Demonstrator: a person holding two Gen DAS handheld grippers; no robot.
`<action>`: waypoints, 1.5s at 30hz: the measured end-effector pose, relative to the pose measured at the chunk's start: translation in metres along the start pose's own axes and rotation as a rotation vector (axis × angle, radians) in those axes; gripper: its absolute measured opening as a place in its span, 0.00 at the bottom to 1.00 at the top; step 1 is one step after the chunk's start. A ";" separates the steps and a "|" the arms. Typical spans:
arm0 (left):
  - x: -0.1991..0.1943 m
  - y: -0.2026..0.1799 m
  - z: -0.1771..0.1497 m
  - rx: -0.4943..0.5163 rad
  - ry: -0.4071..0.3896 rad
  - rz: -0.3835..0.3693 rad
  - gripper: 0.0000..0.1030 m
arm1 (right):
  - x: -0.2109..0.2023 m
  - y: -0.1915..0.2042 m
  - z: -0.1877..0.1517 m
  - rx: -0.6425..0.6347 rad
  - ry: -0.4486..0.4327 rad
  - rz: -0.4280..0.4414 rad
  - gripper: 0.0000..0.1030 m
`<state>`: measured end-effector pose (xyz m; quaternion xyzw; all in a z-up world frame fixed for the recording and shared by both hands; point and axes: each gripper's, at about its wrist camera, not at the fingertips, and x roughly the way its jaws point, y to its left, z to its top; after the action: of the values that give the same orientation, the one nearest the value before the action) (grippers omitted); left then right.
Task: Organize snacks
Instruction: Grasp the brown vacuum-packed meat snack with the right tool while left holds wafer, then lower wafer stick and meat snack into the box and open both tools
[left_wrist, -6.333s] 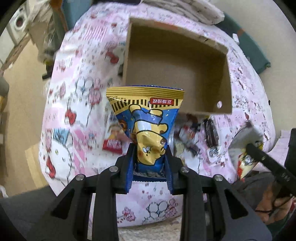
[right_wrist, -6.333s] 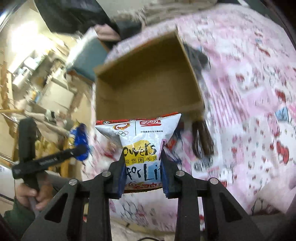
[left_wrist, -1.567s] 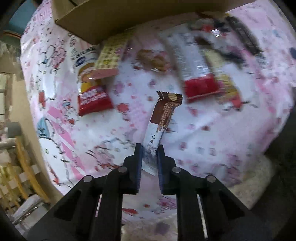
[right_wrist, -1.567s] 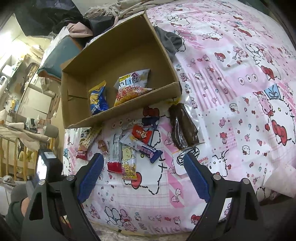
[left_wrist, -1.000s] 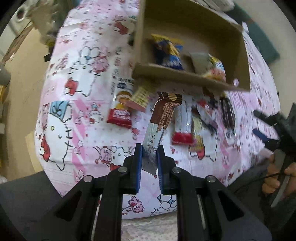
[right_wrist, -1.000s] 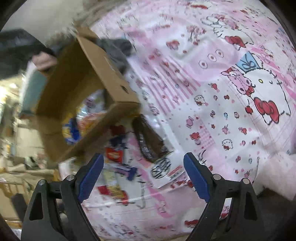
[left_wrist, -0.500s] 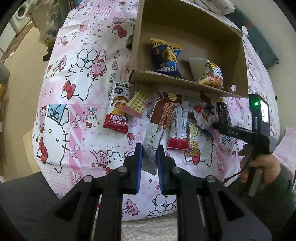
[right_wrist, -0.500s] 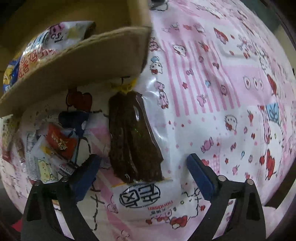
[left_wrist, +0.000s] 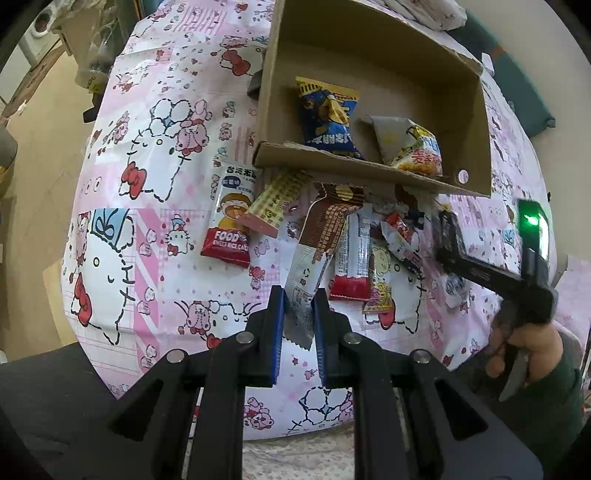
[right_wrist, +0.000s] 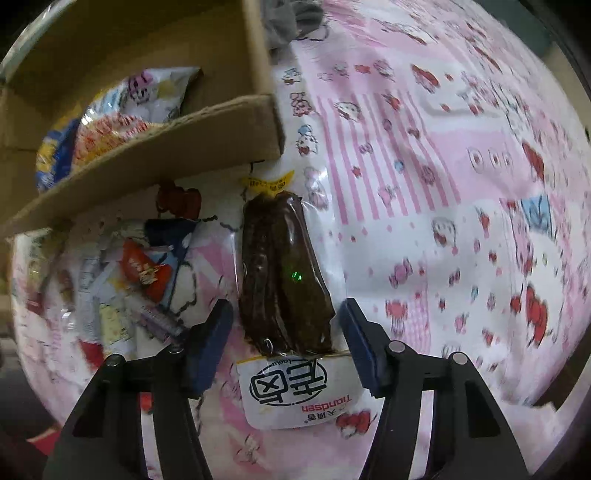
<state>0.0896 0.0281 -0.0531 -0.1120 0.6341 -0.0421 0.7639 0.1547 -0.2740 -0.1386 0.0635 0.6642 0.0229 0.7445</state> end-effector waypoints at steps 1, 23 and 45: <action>0.000 0.001 0.000 -0.003 0.000 0.001 0.12 | -0.007 -0.002 -0.005 0.013 0.002 0.023 0.61; -0.057 -0.005 0.037 -0.014 -0.187 -0.001 0.12 | -0.148 -0.013 -0.033 0.102 -0.248 0.639 0.61; -0.002 -0.046 0.127 0.100 -0.288 0.073 0.12 | -0.102 0.014 0.088 0.020 -0.470 0.422 0.61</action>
<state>0.2166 -0.0016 -0.0191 -0.0556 0.5190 -0.0293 0.8525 0.2310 -0.2774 -0.0266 0.2109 0.4464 0.1552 0.8557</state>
